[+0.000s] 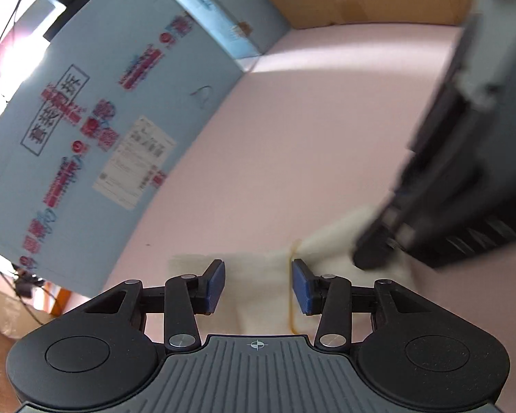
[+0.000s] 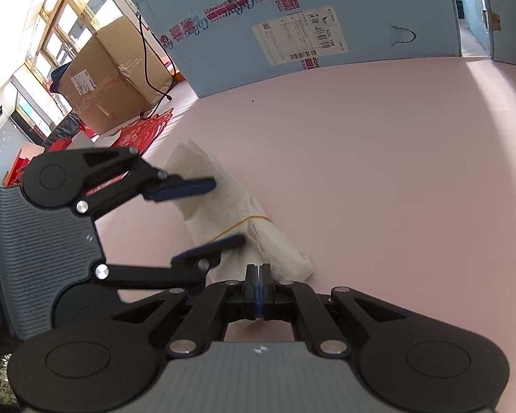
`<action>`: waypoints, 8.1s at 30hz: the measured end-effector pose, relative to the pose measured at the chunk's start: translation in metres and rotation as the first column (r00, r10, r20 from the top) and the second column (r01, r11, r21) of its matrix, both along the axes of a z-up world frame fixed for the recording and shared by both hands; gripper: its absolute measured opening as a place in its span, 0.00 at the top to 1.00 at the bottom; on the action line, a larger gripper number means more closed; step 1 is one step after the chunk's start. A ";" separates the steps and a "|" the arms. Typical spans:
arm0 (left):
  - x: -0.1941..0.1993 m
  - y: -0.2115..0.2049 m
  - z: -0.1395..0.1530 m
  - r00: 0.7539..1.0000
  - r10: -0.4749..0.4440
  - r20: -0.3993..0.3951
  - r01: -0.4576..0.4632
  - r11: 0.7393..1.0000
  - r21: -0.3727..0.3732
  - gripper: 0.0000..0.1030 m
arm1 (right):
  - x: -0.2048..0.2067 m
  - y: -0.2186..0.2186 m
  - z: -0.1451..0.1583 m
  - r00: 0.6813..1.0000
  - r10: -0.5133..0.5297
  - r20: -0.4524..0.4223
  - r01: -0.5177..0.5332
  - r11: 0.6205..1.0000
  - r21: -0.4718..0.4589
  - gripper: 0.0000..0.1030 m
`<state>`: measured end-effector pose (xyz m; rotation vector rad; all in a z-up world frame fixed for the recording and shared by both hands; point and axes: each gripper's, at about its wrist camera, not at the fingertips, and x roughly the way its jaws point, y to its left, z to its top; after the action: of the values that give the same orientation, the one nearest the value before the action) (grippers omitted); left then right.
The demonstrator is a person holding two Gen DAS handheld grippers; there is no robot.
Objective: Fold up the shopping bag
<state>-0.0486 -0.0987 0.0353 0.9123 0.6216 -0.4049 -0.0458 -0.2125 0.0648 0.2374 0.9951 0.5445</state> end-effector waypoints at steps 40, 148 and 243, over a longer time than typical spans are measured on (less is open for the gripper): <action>0.036 0.120 0.039 0.968 0.178 -0.176 -0.246 0.805 -0.539 0.23 | -0.002 -0.008 0.000 0.977 -0.174 -0.124 0.193 0.967 0.168 0.61; 0.034 0.088 0.020 0.835 0.193 -0.516 -0.530 0.538 -0.655 0.75 | -0.035 -0.065 0.011 0.904 -0.427 0.004 0.427 0.904 -0.037 0.53; 0.048 -0.160 0.145 0.999 0.009 -0.053 -0.050 0.521 -0.852 0.00 | -0.011 -0.285 0.134 0.753 -0.530 0.389 0.606 0.790 -0.096 0.02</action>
<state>-0.0006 -0.2586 0.1805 -0.0839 0.3822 -0.6234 -0.0567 -0.4970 0.1986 0.2285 0.5806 -0.0971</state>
